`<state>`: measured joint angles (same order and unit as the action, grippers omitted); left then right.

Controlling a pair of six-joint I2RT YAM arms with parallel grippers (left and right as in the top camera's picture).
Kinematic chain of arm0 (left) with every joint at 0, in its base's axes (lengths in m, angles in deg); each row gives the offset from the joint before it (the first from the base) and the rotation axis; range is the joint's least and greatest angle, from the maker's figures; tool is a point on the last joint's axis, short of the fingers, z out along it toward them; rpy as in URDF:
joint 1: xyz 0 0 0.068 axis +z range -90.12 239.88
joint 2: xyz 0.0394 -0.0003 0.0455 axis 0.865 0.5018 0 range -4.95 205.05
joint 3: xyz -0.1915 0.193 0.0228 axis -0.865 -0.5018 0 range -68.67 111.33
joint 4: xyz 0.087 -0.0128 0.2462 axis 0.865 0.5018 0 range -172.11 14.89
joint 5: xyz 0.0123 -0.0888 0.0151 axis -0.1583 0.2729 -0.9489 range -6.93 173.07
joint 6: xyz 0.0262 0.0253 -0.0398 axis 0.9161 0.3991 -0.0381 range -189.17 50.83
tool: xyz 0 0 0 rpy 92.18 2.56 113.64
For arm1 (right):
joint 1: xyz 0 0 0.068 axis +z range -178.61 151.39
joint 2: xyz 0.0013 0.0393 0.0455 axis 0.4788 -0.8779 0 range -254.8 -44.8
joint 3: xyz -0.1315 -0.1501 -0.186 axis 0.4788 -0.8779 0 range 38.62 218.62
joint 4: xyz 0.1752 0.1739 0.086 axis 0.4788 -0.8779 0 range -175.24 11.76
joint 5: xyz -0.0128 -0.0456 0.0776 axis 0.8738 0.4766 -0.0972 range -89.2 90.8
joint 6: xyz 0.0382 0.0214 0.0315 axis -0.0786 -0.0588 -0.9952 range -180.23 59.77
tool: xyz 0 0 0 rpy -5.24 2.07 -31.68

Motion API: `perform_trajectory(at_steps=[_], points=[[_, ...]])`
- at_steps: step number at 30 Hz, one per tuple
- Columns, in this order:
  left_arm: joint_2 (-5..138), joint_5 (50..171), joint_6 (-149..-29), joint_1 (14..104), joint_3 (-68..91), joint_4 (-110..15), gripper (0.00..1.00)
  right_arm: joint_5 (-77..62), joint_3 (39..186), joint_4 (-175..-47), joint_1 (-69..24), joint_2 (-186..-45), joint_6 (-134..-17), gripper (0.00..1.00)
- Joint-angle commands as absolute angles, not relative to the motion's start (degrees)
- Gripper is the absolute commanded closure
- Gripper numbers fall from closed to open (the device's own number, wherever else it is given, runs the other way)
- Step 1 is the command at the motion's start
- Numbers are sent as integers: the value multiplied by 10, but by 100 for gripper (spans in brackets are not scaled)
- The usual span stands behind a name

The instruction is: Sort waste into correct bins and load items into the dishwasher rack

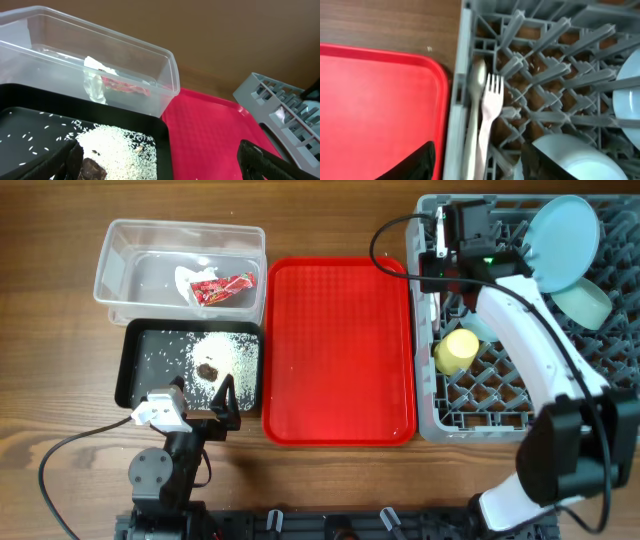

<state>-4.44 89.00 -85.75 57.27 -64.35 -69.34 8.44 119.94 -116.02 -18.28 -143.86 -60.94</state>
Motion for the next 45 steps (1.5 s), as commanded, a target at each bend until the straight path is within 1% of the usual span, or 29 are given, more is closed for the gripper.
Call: perform_trajectory(at_steps=[1, 3, 4, 6, 8, 9, 13, 15, 16, 17, 20, 23, 25, 27, 29, 31, 33, 37, 42, 45], points=[[-48, 897, -850, 576, -648, -697, 0, 4, 1235, -1175, -177, -1290, -602, 41], [-48, 897, -850, 576, -648, -697, 0, -47, 1235, -1192, -177, -1197, -603, 34], [-48, 897, -850, 576, -648, -697, 0, -93, 1235, -1210, -177, -1155, -604, 28], [-48, 897, -850, 576, -648, -697, 0, -123, 1235, -1237, -177, -1118, -604, 26], [-48, 897, -850, 576, -648, -697, 0, -170, 1235, -1276, -177, -1092, -607, 19], [-48, 897, -850, 576, -648, -697, 0, -188, 1235, -1288, -177, -1087, -621, 0], [-48, 897, -850, 576, -648, -697, 0, -188, 1235, -1313, -177, -1091, -734, 0], [-48, 897, -850, 576, -648, -697, 0, -188, 1235, -1334, -177, -1095, -818, 0], [-48, 897, -850, 576, -648, -697, 0, -188, 1235, -1349, -177, -1098, -890, 0], [-48, 897, -850, 576, -648, -697, 0, -169, 1235, -1369, -178, -1098, -914, 0], [-48, 897, -850, 576, -648, -697, 0, -162, 1235, -1374, -178, -1080, -832, 0], [-48, 897, -850, 576, -648, -697, 0, -140, 1235, -1391, -176, -1017, -733, 0], [-48, 897, -850, 576, -648, -697, 0, -92, 1234, -1396, -176, -964, -725, 0], [-48, 897, -850, 576, -648, -697, 0, -48, 1230, -1393, -176, -926, -693, 0], [-48, 897, -850, 576, -648, -697, 0, -14, 1194, -1365, -176, -871, -624, 0], [-48, 897, -850, 576, -648, -697, 0, -14, 1081, -1270, -176, -810, -572, 0], [-48, 897, -850, 576, -648, -697, 0, -17, 922, -1144, -176, -744, -574, 0], [-48, 897, -850, 576, -648, -697, 0, -18, 644, -987, -176, -601, -574, 0], [-48, 897, -850, 576, -648, -697, 0, -18, 483, -892, -176, -459, -574, 0], [-48, 897, -850, 576, -648, -697, 0, -19, 404, -776, -176, -449, -574, 0]])
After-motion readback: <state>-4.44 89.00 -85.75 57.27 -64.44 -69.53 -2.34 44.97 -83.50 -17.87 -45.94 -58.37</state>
